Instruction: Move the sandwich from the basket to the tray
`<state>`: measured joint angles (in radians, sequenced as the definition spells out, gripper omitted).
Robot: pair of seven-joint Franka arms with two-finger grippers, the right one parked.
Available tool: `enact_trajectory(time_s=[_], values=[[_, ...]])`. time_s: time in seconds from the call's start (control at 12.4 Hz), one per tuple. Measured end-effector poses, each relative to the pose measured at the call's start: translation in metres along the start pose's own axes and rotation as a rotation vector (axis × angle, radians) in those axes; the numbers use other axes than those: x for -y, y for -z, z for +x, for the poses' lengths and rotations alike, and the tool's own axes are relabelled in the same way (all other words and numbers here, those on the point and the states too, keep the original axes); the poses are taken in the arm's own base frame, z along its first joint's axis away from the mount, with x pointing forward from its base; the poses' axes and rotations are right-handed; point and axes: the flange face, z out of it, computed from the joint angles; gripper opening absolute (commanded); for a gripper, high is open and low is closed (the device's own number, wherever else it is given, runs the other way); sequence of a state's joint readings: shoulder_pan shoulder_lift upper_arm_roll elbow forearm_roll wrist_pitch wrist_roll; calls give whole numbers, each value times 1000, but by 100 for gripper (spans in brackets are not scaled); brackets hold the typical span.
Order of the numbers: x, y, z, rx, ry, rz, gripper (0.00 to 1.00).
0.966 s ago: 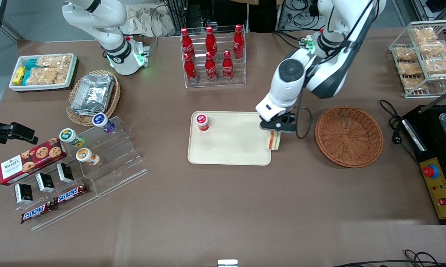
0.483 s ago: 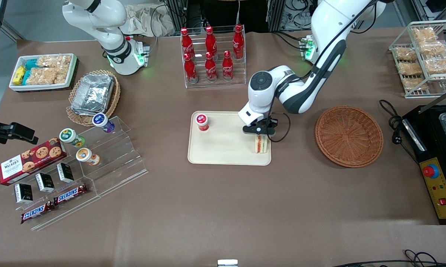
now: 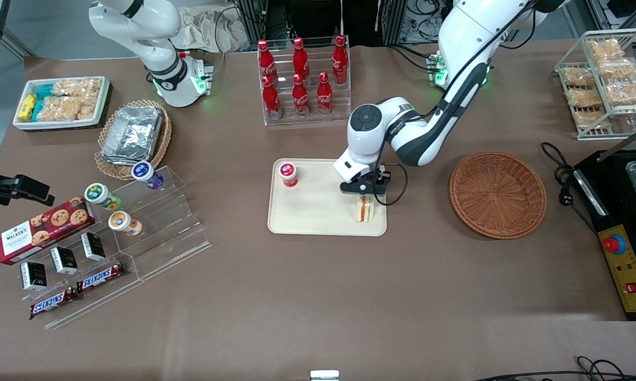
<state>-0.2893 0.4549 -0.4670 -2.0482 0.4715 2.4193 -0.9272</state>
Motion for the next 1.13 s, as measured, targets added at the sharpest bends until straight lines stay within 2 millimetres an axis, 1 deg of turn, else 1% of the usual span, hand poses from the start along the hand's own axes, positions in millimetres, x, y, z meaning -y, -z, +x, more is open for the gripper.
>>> enact_trajectory(time_s=[0.16, 0.32, 0.48, 0.56, 0.64, 0.72, 0.8, 0.97, 1.05, 1.13], values=[[0, 3, 4, -7, 9, -4, 100], [1, 13, 16, -29, 44, -17, 100], [6, 40, 36, -57, 123, -50, 100], [13, 61, 47, -57, 180, -64, 100], [24, 89, 57, -44, 260, -72, 100], [40, 126, 66, -20, 362, -71, 100], [61, 169, 72, -11, 455, -58, 100], [119, 258, 75, -44, 605, -53, 100], [151, 290, 71, -64, 650, -51, 100], [184, 313, 64, -57, 638, -35, 100]])
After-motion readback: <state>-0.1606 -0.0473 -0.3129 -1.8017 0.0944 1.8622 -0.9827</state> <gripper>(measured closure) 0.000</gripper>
